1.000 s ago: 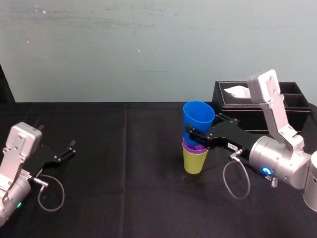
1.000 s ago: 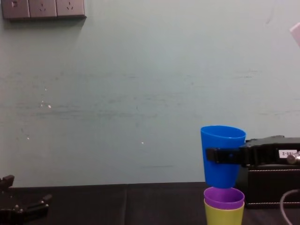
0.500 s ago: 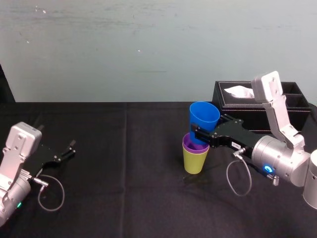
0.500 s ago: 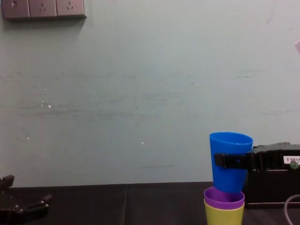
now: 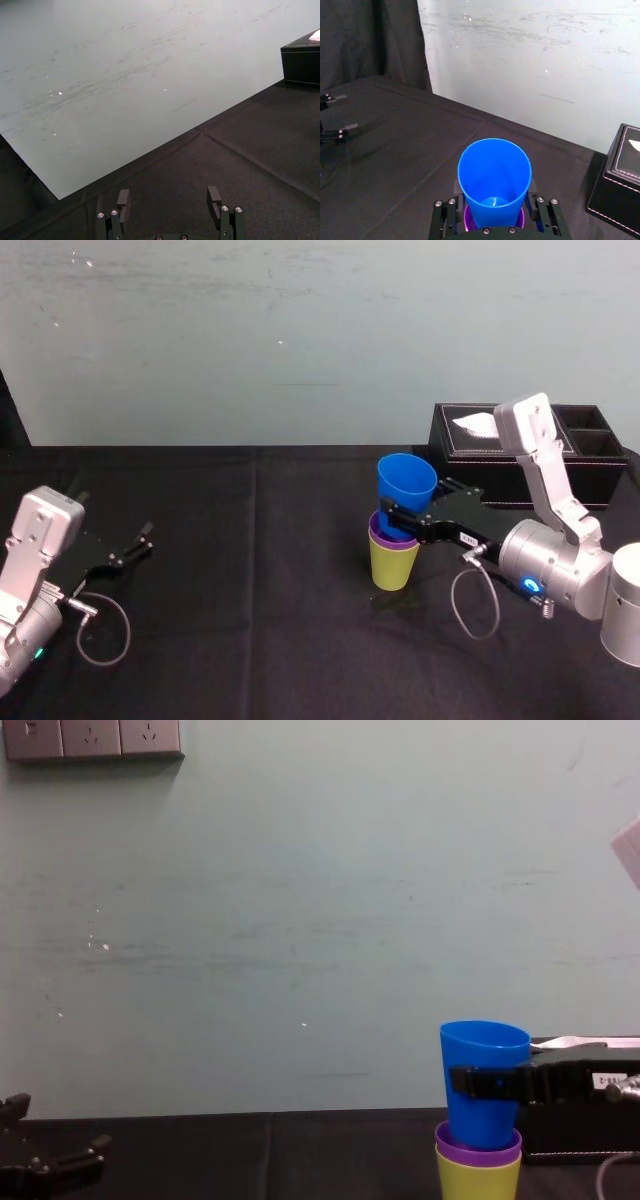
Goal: Stack the three plastic cups sequentially using one hand.
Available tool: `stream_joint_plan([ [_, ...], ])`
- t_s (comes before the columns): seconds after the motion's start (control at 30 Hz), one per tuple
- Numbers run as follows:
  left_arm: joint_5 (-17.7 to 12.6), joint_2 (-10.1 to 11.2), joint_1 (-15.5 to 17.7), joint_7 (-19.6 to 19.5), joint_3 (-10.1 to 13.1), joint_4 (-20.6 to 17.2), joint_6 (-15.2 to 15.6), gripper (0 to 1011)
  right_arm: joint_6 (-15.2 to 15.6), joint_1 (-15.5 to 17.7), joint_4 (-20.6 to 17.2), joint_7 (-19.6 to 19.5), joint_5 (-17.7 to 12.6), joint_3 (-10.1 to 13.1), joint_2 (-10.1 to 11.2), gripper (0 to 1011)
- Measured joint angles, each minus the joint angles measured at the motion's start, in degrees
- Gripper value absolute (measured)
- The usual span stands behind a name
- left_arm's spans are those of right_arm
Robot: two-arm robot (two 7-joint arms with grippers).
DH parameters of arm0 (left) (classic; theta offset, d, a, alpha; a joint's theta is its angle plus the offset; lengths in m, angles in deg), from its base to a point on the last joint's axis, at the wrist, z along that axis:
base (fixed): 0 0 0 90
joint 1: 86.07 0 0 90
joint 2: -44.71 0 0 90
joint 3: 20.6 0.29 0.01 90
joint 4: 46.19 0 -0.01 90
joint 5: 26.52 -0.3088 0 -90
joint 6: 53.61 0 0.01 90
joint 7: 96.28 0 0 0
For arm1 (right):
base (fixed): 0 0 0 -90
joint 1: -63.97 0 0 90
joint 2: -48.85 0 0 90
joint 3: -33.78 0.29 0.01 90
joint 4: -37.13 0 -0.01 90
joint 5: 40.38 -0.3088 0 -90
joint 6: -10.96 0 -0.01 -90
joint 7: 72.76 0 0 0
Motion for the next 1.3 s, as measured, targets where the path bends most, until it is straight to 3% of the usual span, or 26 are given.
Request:
stream_joint_plan([
  [0.83,0.0,0.0,0.0,0.0,0.0,0.0,0.0,1000,-0.4,-0.4,1.9,0.0,0.6,-0.6,-0.6,722],
  [1.2,0.0,0.0,0.0,0.0,0.0,0.0,0.0,1000,-0.4,-0.4,1.8,0.0,0.6,-0.5,-0.6,1000],
  [1.3,0.0,0.0,0.0,0.0,0.0,0.0,0.0,1000,-0.4,-0.4,1.8,0.0,0.6,-0.5,-0.6,1004],
])
